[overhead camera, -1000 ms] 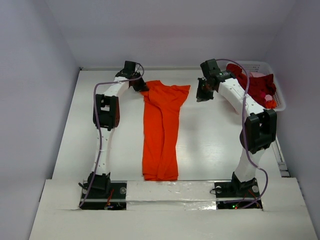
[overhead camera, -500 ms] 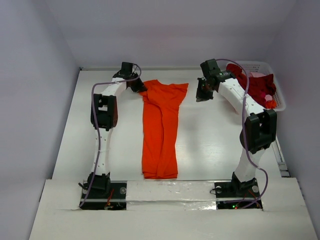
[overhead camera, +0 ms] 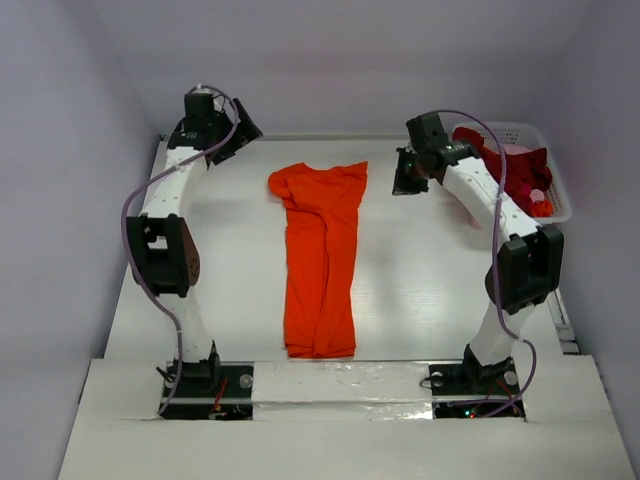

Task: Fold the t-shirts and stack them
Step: Rotate the tshirt 90 degrees

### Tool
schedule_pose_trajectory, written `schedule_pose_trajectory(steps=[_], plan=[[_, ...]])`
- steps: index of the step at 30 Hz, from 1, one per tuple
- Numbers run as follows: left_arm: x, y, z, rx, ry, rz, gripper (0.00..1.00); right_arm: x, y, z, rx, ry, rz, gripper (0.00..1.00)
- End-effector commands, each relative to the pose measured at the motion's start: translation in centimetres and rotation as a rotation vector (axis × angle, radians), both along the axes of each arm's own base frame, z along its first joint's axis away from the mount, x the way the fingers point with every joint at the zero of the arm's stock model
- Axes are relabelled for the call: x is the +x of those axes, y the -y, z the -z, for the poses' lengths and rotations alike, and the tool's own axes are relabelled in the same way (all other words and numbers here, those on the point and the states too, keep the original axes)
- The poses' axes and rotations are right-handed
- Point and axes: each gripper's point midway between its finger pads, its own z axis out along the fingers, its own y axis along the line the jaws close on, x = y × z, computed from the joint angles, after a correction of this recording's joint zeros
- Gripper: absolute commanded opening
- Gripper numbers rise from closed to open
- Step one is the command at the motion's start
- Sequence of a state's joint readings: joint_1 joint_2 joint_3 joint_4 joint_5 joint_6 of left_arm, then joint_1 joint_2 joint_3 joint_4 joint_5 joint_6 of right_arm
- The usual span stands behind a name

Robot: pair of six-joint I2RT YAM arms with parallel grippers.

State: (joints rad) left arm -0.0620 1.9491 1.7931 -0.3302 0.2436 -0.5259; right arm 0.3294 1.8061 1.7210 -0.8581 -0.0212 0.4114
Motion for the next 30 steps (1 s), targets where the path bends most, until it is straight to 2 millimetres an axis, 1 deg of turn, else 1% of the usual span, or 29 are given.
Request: schedule_pose_trajectory(steps=[1,2,3,4,5,6,7,8,9,11,12,13,14,15,16,17,18,19,20,21,22,23,24,25,26,27,28,29,30], plan=[[-2.3,-1.0,-0.4,0.033,-0.016,0.005,0.99,-0.5,-1.2,-3.4,0.050,0.094,-0.071,0.02],[-3.4,-0.7,-0.4,0.015,-0.023,0.010,0.99,-1.2,-1.8,-3.4,0.058,0.092,-0.093,0.07],[-6.0,0.1,2.2,-0.026,-0.099,0.043,0.99,-1.7,-2.0,-3.4,0.072,0.084,-0.104,0.24],[-8.2,0.4,0.7,-0.060,-0.086,0.048,0.99,-2.6,-2.5,-3.4,0.081,0.077,-0.128,0.37],[-10.0,1.3,1.2,-0.076,-0.107,0.076,0.99,-4.2,-2.7,-3.4,0.087,0.067,-0.148,0.47],[-13.6,2.5,1.9,-0.094,-0.135,0.122,0.99,-5.4,-3.6,-3.4,0.085,0.062,-0.181,0.66],[-15.4,2.7,2.3,-0.087,-0.144,0.138,0.99,-6.5,-4.0,-3.5,0.091,0.060,-0.204,0.74],[-17.0,2.8,2.6,-0.079,-0.152,0.149,0.99,-8.3,-4.2,-3.5,0.101,0.054,-0.238,0.79],[-19.9,2.8,2.8,-0.088,-0.146,0.171,0.89,-10.1,-5.6,-3.5,0.124,0.036,-0.298,0.84],[-22.2,2.7,2.6,-0.078,-0.118,0.195,0.73,-12.2,-6.6,-3.6,0.156,0.025,-0.351,0.88],[-24.1,3.3,3.6,-0.069,-0.144,0.236,0.57,-14.3,-7.1,-3.4,0.202,0.006,-0.397,0.97],[-25.2,3.9,4.1,-0.059,-0.149,0.273,0.55,-15.5,-7.8,-3.5,0.229,0.001,-0.417,1.00],[-25.9,3.9,4.4,-0.059,-0.157,0.267,0.55,-15.9,-8.3,-3.7,0.257,0.020,-0.433,1.00],[-26.7,4.4,4.5,-0.091,-0.151,0.288,0.56,-17.4,-8.4,-3.2,0.302,0.003,-0.457,1.00],[-28.2,5.0,5.3,-0.132,-0.162,0.315,0.62,-18.4,-9.2,-3.2,0.352,-0.016,-0.474,1.00],[-28.8,5.6,5.2,-0.176,-0.155,0.341,0.69,-18.5,-10.0,-3.8,0.411,0.015,-0.494,1.00],[-30.3,6.8,5.3,-0.260,-0.155,0.395,0.91,-20.0,-10.2,-3.3,0.468,-0.013,-0.520,1.00],[-30.8,7.2,5.2,-0.290,-0.149,0.411,0.99,-20.4,-10.5,-3.4,0.516,-0.029,-0.502,1.00],[-31.1,7.4,5.1,-0.314,-0.141,0.417,0.99,-20.4,-11.1,-4.0,0.549,0.004,-0.510,1.00],[-31.5,7.7,5.3,-0.359,-0.155,0.409,0.99,-20.2,-10.9,-4.0,0.549,0.021,-0.482,1.00],[-31.6,7.7,5.2,-0.360,-0.154,0.404,0.99,-20.5,-10.8,-4.9,0.556,0.052,-0.472,1.00],[-31.8,7.9,4.7,-0.347,-0.131,0.422,0.99,-20.6,-10.7,-5.4,0.544,0.080,-0.464,1.00],[-32.3,8.5,3.9,-0.310,-0.088,0.451,0.99,-20.3,-10.6,-5.9,0.518,0.127,-0.441,1.00],[-32.0,8.6,2.3,-0.251,-0.008,0.494,0.99,-20.4,-10.4,-6.6,0.527,0.160,-0.443,1.00],[-32.1,8.6,1.7,-0.224,0.022,0.505,0.99,-20.8,-10.5,-7.6,0.570,0.213,-0.466,1.00],[-32.1,8.4,1.2,-0.207,0.038,0.505,0.99,-21.5,-10.9,-8.1,0.621,0.214,-0.495,1.00],[-32.1,8.5,0.3,-0.207,0.066,0.515,0.99,-21.8,-11.9,-10.0,0.727,0.255,-0.519,1.00],[-32.0,8.4,0.0,-0.225,0.069,0.508,0.99,-22.5,-12.4,-10.5,0.798,0.251,-0.549,1.00],[-32.2,9.0,-0.7,-0.264,0.102,0.534,0.99,-24.4,-12.9,-8.5,0.870,0.157,-0.605,1.00]])
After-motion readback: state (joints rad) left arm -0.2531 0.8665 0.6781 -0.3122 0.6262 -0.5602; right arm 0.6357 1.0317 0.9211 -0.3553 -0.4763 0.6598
